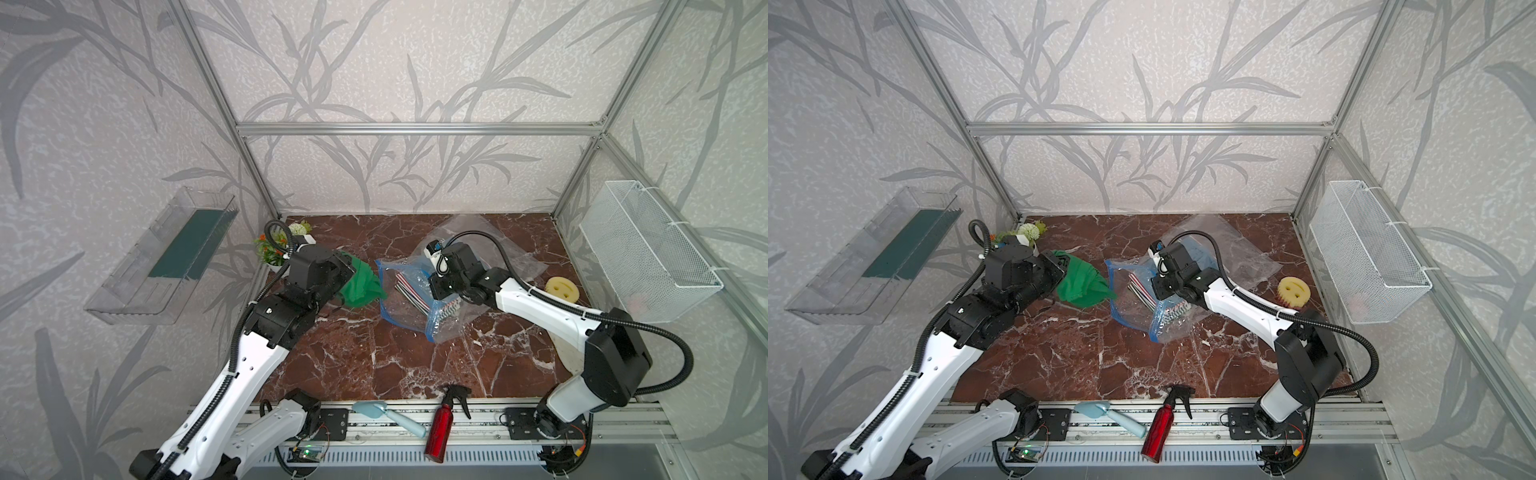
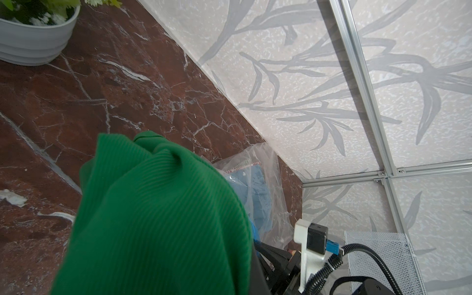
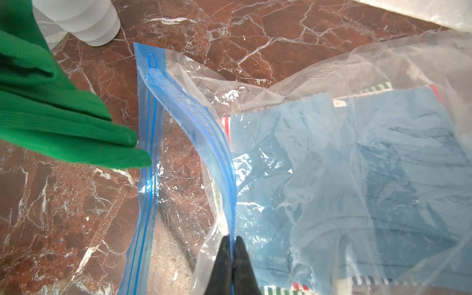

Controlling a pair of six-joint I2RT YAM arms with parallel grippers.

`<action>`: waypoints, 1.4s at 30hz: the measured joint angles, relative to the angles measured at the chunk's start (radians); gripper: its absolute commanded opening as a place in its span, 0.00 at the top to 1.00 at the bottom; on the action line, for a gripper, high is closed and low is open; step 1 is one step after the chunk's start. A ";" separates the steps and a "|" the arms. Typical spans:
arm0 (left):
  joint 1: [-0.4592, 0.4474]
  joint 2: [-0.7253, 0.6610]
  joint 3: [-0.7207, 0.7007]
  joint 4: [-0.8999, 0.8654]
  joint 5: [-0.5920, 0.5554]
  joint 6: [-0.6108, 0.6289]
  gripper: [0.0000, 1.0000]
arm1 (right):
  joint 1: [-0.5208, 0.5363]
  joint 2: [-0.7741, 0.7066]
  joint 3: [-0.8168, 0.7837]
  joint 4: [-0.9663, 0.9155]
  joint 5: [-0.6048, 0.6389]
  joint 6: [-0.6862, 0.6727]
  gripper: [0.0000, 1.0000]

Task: Take the tank top out of the vacuum bag
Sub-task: Place the tank top at the center of the board.

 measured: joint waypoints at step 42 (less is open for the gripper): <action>0.384 0.404 0.112 0.169 0.246 0.134 1.00 | 0.000 0.043 0.018 -0.010 -0.061 0.000 1.00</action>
